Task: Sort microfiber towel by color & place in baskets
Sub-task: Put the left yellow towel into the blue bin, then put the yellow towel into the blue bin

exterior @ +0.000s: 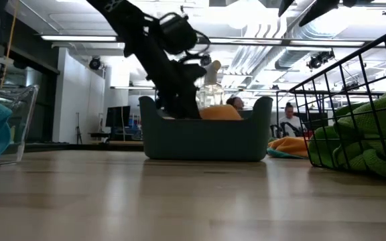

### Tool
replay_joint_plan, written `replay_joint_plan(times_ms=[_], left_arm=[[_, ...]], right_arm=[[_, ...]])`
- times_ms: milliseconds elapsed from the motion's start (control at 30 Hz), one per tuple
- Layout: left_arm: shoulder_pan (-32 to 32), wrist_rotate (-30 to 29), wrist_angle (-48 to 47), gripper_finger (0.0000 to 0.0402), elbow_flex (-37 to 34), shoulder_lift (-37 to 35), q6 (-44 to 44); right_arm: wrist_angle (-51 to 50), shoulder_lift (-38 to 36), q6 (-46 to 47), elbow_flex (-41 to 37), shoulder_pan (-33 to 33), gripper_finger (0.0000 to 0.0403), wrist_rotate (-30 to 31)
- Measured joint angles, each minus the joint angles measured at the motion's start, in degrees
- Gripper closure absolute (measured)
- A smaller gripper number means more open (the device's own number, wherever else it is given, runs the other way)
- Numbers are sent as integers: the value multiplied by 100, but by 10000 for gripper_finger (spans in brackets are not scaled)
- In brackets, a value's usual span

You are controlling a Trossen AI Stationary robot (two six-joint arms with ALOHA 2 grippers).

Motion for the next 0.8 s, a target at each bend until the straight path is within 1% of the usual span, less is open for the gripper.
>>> replay_joint_plan(times_ms=[167, 300, 400, 500, 567, 667, 733, 800], left_arm=[[169, 185, -180, 239, 0, -510, 0], [323, 568, -403, 191, 0, -1044, 5], [411, 656, -543, 167, 0, -1550, 3], [450, 645, -580, 153, 0, -2145, -100], [438, 513, -570, 148, 0, -2575, -213], [317, 121, -571, 147, 0, -3182, -288], [217, -211, -581, 147, 2, -3521, -327], [131, -520, -623, 147, 2, -3793, -416]], right_arm=[[-79, 4, -26, -10, -574, 112, -1052], [-147, -16, -348, -291, -1198, 112, -1477], [-77, -92, -476, -835, -1740, 112, -1952], [480, -250, -720, -1817, -2286, 112, -2667], [1020, -417, -778, -2565, -2673, 112, -3113], [1688, -647, -796, -3452, -3401, 112, -3445], [1997, -743, -859, -3800, -3918, 112, -3540], [2264, -756, -923, -3981, -4383, 112, -3546]])
